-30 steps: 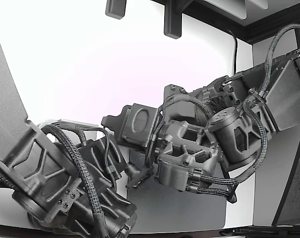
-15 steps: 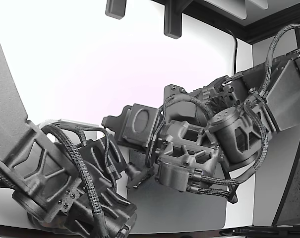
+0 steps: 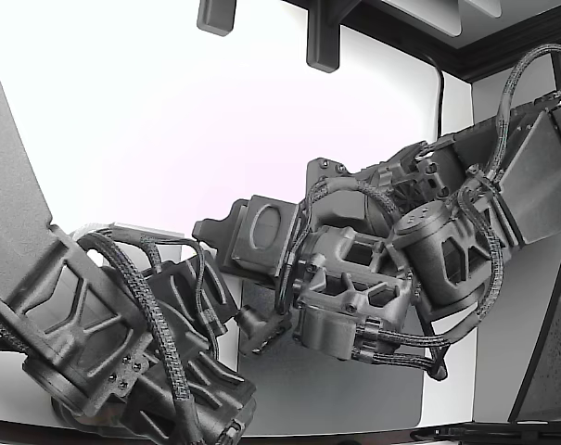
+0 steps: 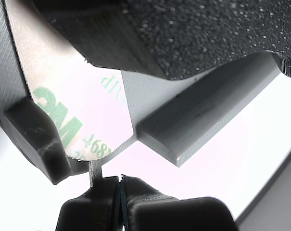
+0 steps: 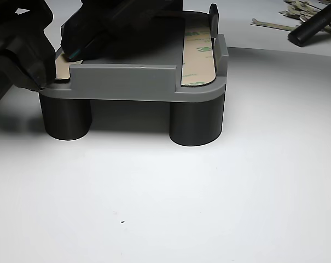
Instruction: Peel off protective film from adhesive tape.
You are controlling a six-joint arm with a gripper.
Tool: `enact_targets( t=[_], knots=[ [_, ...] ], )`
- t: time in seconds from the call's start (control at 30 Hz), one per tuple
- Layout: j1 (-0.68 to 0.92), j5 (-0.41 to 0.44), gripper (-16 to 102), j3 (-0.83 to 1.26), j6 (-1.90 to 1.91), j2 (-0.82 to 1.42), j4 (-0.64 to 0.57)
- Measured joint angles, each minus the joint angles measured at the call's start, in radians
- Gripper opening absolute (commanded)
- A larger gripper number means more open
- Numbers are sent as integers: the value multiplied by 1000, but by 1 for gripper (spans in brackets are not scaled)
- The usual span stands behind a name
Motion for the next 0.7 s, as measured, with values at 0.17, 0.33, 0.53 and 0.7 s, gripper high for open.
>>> enact_targets(
  t=[0.17,0.33,0.53,0.7],
  knots=[
    [0,-5,-11,0,6,5,5],
    [2,3,-11,0,-9,5,-5],
    [2,11,-11,2,-17,5,-26],
    [2,17,-11,8,-28,5,-44]
  ],
)
